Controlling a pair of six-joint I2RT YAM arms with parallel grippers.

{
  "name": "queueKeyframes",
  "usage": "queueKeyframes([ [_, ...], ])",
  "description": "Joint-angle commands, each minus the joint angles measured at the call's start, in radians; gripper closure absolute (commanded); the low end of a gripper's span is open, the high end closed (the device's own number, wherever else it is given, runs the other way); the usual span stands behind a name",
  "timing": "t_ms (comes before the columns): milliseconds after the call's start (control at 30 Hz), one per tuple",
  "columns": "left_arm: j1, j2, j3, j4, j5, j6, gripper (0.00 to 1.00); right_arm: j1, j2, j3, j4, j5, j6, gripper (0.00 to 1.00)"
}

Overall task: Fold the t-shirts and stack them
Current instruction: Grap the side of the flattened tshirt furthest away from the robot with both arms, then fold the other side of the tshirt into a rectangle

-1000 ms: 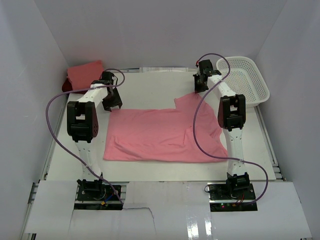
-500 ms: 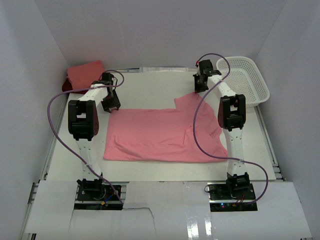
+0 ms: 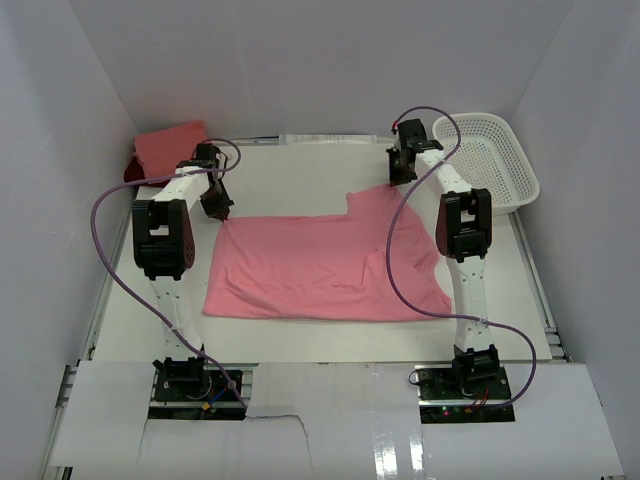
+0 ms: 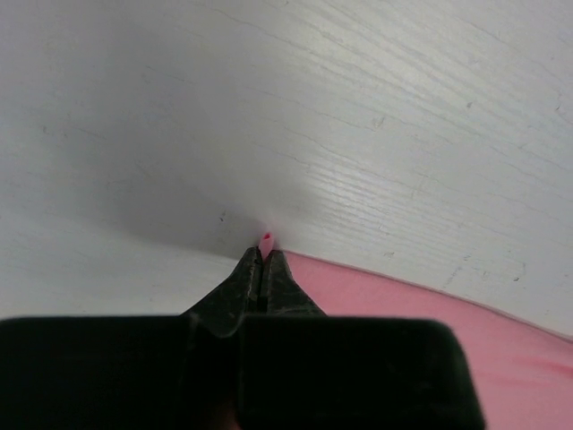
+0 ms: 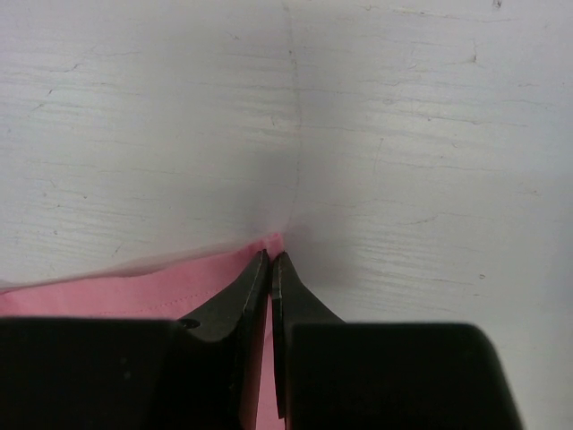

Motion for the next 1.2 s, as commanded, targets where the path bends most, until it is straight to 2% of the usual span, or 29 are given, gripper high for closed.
queueKeyframes([
  [0,0.007,-0.032,0.034,0.009,0.008,0.011,1.0,-0.015,-0.102,0.039,0.008,-0.008,-0.004,0.92],
  [233,0.007,-0.089,0.014,0.01,0.029,0.014,1.0,-0.017,-0.237,-0.032,0.031,-0.015,-0.004,0.92],
  [400,0.001,-0.145,-0.023,0.015,0.04,0.009,1.0,-0.017,-0.327,-0.094,0.031,-0.094,0.005,0.92],
  [533,-0.009,-0.199,-0.066,0.018,0.023,0.009,1.0,-0.014,-0.41,-0.197,0.046,-0.138,0.017,0.92],
  [867,-0.01,-0.306,-0.187,0.033,-0.003,0.014,1.0,-0.012,-0.666,-0.546,0.086,-0.121,0.025,0.92],
  [1167,-0.01,-0.391,-0.309,0.073,-0.041,0.025,1.0,-0.014,-0.818,-0.717,0.089,-0.106,0.039,0.92],
])
